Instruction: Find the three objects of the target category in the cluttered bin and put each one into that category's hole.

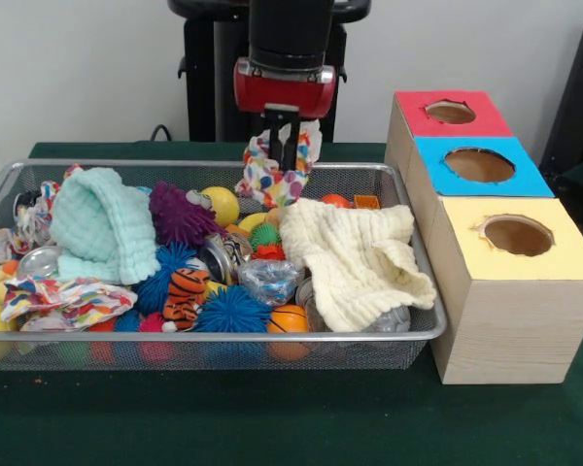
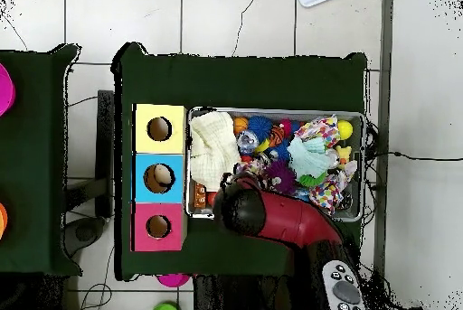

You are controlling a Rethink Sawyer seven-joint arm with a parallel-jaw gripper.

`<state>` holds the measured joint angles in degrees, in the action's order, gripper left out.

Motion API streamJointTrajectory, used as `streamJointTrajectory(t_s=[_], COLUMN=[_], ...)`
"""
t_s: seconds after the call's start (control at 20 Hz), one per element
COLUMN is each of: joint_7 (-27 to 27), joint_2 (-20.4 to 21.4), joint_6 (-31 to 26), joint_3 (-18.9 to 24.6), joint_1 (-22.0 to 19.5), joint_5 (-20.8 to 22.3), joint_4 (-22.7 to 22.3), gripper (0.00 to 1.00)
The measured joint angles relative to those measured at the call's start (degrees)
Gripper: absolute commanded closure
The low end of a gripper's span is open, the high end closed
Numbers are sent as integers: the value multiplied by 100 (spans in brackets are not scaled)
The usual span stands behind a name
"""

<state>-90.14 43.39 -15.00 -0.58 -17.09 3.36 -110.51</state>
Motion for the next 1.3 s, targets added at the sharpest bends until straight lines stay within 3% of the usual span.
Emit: streamJointTrajectory(t_s=[0.55,0.85,1.3], joint_7=[0,-1,-41], joint_2=[716,964,864], joint_6=[-306,-591,-829], joint_3=[275,265,160], joint_1=[161,643,1594], joint_5=[-262,-495,-869], joint_4=[-133,-84,389], gripper=[100,100,100])
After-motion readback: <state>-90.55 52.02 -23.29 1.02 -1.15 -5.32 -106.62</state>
